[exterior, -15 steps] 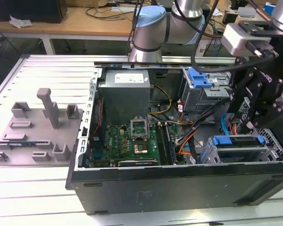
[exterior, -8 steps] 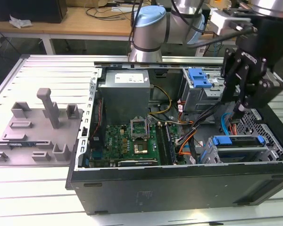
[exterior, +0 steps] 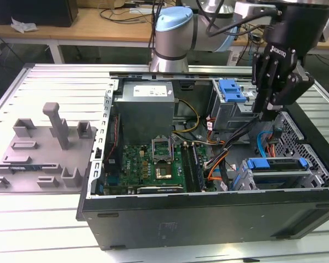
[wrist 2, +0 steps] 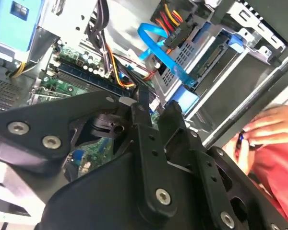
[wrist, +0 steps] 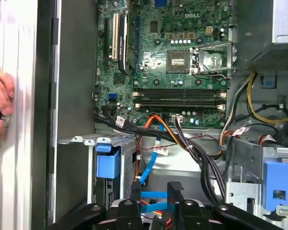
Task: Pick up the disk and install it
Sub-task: 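Insert the first disk wire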
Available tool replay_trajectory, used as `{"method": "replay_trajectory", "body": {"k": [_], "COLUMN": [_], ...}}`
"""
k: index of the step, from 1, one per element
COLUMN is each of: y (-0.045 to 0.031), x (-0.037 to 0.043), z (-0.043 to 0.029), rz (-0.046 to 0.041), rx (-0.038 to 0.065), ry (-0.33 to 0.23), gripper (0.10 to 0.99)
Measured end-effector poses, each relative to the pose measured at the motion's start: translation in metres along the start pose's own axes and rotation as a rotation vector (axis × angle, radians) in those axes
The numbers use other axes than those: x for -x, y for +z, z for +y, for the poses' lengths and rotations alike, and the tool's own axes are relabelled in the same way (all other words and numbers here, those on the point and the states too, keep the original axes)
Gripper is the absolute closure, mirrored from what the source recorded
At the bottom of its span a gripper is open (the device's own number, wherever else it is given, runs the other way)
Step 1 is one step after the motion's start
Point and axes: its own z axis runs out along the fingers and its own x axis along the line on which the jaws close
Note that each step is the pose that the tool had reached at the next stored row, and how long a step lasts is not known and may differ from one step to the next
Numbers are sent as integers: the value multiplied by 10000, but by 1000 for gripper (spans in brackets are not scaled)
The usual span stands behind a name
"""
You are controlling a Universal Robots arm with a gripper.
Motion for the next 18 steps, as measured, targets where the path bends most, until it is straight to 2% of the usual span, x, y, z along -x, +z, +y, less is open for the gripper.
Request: {"method": "replay_trajectory", "body": {"k": [1,2,3,5,7,8,9,10,11,12,13,14,18], "y": [-4,-10,-17,-26,-45,-48,-47,-47,-25,11,15,28,44], "x": [21,46,79,128,217,232,233,233,239,295,358,366,367], "z": [1,0,0,-1,-3,-3,-4,-4,-5,-11,-68,-195,-410], "rz": [194,431,707,1065,1625,1652,1649,1648,1638,1827,2061,2101,2110], "rx": [4,10,17,26,-2,-124,-116,-90,96,145,140,137,137], "ry": [4,7,12,19,42,121,254,347,929,1105,1112,1113,1113], "gripper": [733,733,733,733,733,733,733,733,733,733,733,733,733]}}
